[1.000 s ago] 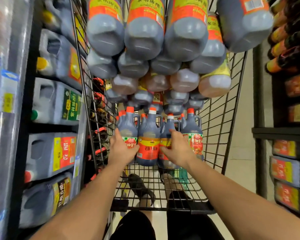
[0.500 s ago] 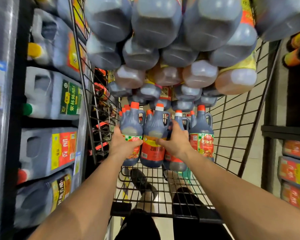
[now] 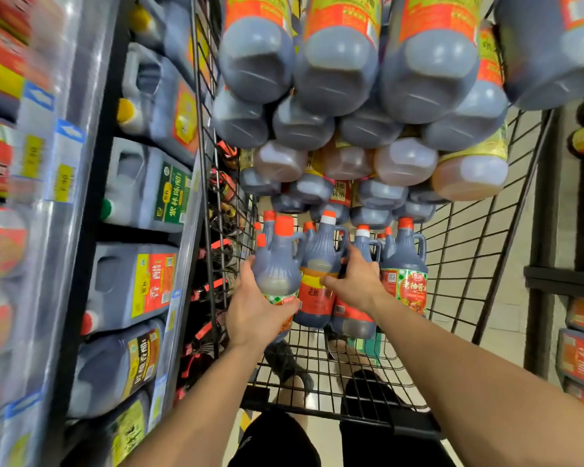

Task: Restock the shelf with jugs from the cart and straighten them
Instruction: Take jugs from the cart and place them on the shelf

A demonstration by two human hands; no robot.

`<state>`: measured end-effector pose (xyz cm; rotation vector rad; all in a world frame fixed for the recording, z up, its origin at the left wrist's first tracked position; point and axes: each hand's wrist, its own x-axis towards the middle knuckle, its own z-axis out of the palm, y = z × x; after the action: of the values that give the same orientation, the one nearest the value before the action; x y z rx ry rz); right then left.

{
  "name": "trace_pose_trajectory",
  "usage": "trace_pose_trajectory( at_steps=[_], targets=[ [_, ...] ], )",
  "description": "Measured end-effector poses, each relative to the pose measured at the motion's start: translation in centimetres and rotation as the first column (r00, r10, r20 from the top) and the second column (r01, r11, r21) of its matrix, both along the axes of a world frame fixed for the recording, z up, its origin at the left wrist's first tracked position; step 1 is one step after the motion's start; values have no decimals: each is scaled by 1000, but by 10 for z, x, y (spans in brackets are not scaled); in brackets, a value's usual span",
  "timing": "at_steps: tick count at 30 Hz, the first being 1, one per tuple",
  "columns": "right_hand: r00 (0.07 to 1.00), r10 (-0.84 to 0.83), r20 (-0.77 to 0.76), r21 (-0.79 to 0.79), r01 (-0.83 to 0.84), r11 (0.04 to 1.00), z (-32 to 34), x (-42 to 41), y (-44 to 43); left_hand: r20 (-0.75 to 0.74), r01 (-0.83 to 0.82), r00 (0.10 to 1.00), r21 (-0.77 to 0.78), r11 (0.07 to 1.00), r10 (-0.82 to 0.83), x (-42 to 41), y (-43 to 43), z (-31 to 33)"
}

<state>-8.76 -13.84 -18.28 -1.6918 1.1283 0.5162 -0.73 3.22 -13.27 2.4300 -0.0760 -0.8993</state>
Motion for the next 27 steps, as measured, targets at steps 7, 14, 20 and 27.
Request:
trace_pose_trajectory(
  at_steps=[7,14,20,27],
  targets=[
    [959,-31,-283,-82,8,997,14,31,17,50,-94,994,-123,988,101,-36,22,37],
    [887,-34,-460,-267,-101,958,5,53,36,-63,-371,927,-283,884,369,-52,48,44],
    [893,-55,-446,-322,-103,941,-4,54,45,-81,-414,907,-356,838,414,-63,68,47],
    [963,47,-267,-244,-115,963,2,44,59,-88,-435,897,-365,824,434,-71,77,51]
  ],
)
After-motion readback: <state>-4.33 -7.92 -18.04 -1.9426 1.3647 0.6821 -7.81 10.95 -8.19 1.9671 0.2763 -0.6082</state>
